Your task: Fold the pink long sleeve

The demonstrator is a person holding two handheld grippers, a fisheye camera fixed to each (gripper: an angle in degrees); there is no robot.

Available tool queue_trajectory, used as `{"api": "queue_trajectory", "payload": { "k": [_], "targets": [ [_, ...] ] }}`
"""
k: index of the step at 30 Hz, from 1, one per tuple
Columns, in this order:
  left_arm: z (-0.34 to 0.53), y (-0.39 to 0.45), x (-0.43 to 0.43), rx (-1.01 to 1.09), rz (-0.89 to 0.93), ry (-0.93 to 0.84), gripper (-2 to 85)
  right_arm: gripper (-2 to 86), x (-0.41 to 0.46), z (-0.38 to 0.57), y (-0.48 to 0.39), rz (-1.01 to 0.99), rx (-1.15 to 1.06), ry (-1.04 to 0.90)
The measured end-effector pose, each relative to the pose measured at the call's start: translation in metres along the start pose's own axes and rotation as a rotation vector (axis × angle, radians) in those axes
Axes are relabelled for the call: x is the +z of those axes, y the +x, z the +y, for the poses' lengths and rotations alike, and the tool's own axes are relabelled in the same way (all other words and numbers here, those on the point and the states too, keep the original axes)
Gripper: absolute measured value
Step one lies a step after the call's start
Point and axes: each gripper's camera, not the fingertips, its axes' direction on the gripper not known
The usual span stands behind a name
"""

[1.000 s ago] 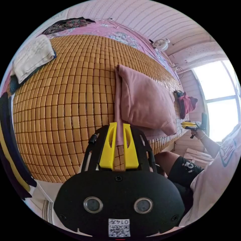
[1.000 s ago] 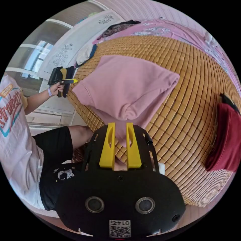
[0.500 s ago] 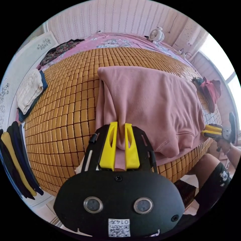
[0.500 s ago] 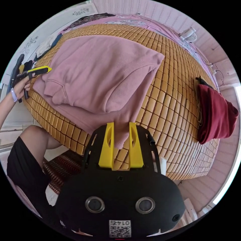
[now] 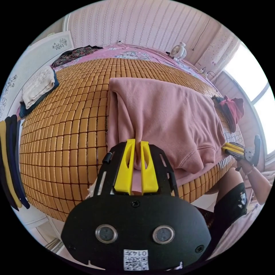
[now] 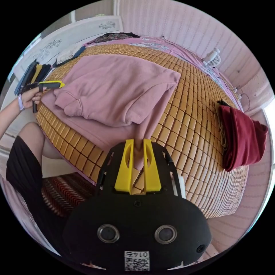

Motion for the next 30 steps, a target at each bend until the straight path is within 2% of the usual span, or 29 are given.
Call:
{"api": "queue_trajectory", "payload": {
  "k": [3,6,8,10,14,18,21,23,27,30],
  "targets": [
    [0.044,-0.001,-0.03,-0.021,0.072,-0.045,3.7,4.1,-0.017,0.029,0.005,-0.01,0.021,-0.076],
    [0.09,0.001,-0.078,-0.076,0.12,0.065,3.5,2.7,-0.04,0.057,0.009,-0.081,0.034,-0.125],
    [0.124,0.003,-0.11,-0.113,0.122,0.169,3.1,2.2,-0.058,0.082,0.014,-0.083,0.096,-0.084],
    [0.148,-0.003,-0.122,-0.196,0.115,0.202,2.6,3.1,-0.069,0.101,0.02,-0.096,0.186,-0.034],
    [0.174,-0.022,-0.13,-0.335,0.133,0.182,5.8,7.4,-0.081,0.121,0.026,-0.193,0.286,0.05],
    [0.171,-0.03,-0.125,-0.382,0.158,0.16,8.4,10.3,-0.082,0.112,0.031,-0.274,0.332,0.097],
    [0.15,-0.023,-0.111,-0.361,0.182,0.09,10.9,11.7,-0.075,0.095,0.039,-0.321,0.397,0.109],
    [0.132,-0.015,-0.096,-0.34,0.136,0.017,10.3,11.9,-0.059,0.08,0.047,-0.343,0.448,0.066],
    [0.107,-0.011,-0.091,-0.313,0.068,-0.077,5.9,4.6,-0.045,0.06,0.052,-0.337,0.433,-0.031],
    [0.09,0.005,-0.118,-0.211,0.053,-0.034,4.3,3.0,-0.074,0.053,0.067,-0.416,0.398,0.043]
  ]
}}
